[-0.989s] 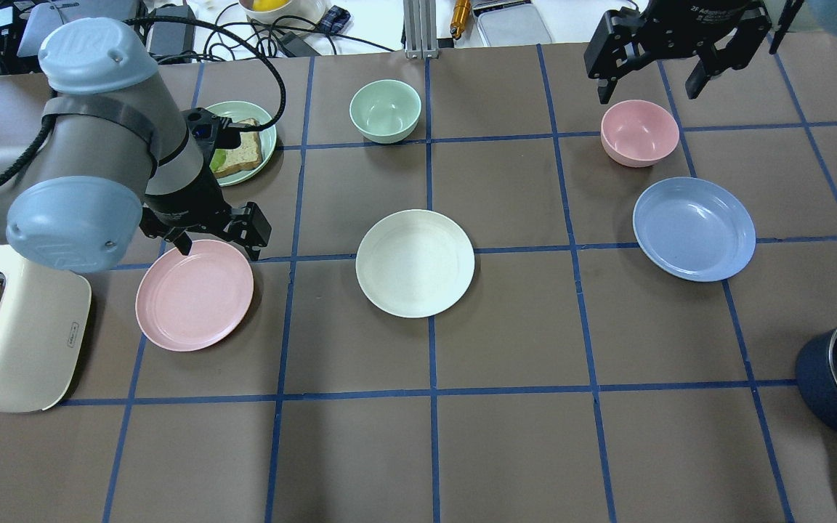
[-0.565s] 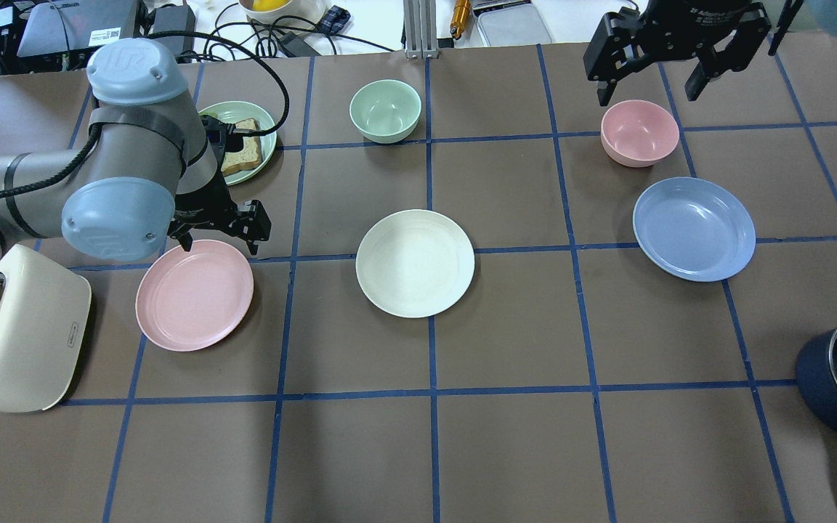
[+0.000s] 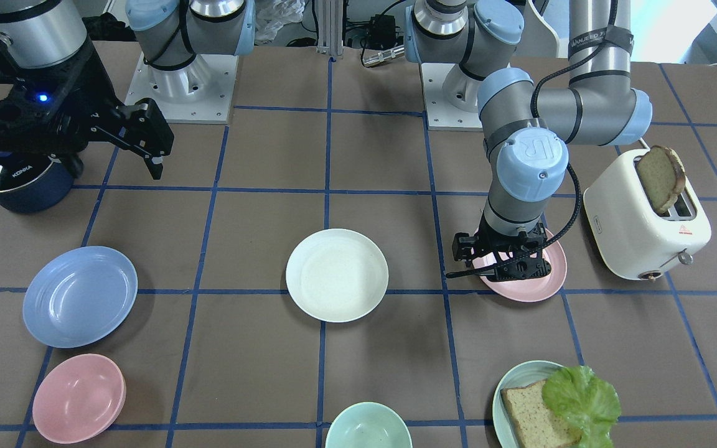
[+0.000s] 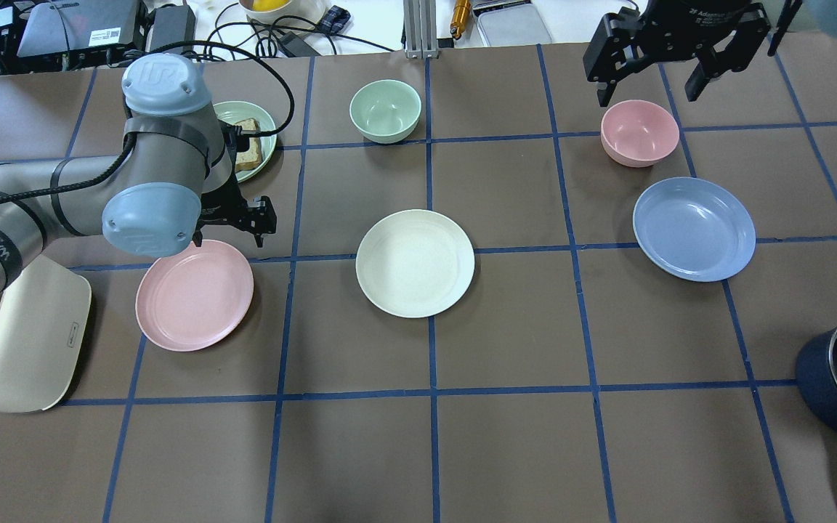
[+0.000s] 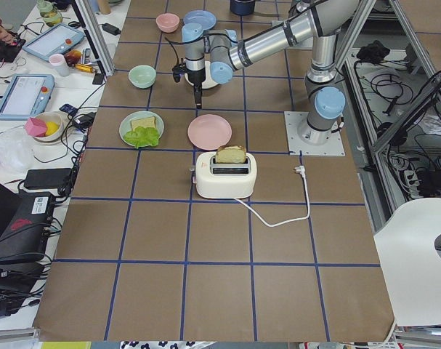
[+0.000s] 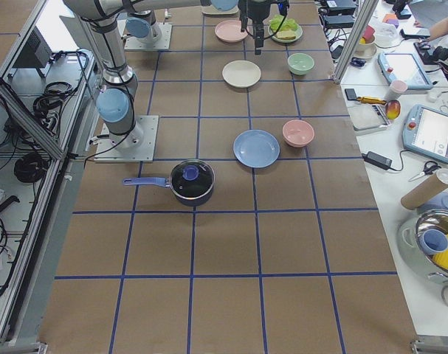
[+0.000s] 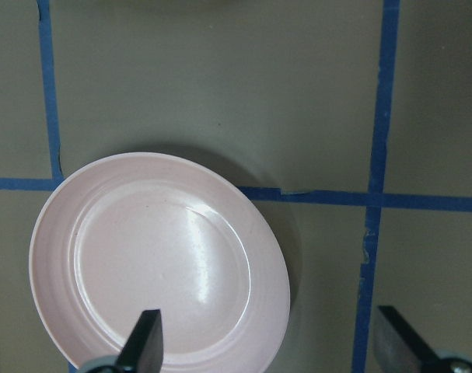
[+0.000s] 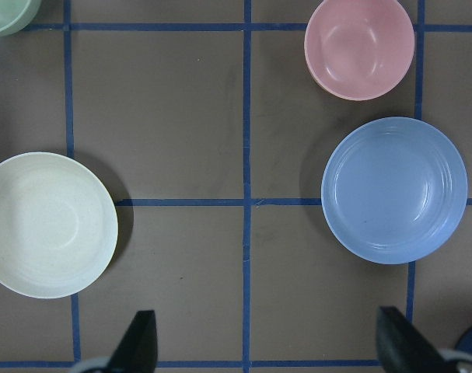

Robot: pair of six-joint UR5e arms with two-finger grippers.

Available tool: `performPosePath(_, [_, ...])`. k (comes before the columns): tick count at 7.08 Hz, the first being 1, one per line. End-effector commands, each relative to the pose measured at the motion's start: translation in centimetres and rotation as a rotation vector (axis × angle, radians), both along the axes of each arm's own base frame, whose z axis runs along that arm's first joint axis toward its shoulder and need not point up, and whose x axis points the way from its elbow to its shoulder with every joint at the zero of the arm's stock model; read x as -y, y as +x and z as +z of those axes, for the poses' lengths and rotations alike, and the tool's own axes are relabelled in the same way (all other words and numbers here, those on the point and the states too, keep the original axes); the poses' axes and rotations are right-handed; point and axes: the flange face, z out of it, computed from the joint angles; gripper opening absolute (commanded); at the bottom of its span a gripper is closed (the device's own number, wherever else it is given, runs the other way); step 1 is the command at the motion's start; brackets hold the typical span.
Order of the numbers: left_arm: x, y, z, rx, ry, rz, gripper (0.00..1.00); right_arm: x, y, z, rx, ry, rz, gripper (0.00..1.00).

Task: Stack three plates with pink and blue
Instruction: 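Lower the left gripper and grasp the pink plate's rim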

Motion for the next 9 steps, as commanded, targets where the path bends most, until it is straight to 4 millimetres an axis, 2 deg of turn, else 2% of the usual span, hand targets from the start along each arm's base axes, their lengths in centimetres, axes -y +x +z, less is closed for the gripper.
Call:
performPosePath(1, [-0.5,-0.2,-2.4,0.001,0.031,0.002,0.83,0.0,0.0,-0.1,0.001,0.002,-0.001,1.0])
performPosePath(2, [-0.9,-0.2,-3.8,0.001,0.007,0.002,0.83,0.0,-0.1,0.0,0.002,0.0,-0.002,1.0])
performPosePath(3, [-1.5,-0.2,-5.3,0.001,-0.007,-0.002,0.74,0.0,0.0,-0.1,0.001,0.002,-0.001,1.0])
performPosePath(4, [-1.5,-0.1,-5.8,0.018,-0.026,-0.01,0.64,0.0,0.1,-0.1,0.001,0.0,0.002,1.0])
performPosePath(9, [-1.4,0.1,-6.3,0.048,-0.019,-0.014,0.29,0.0,0.1,0.2,0.001,-0.009,0.001,1.0])
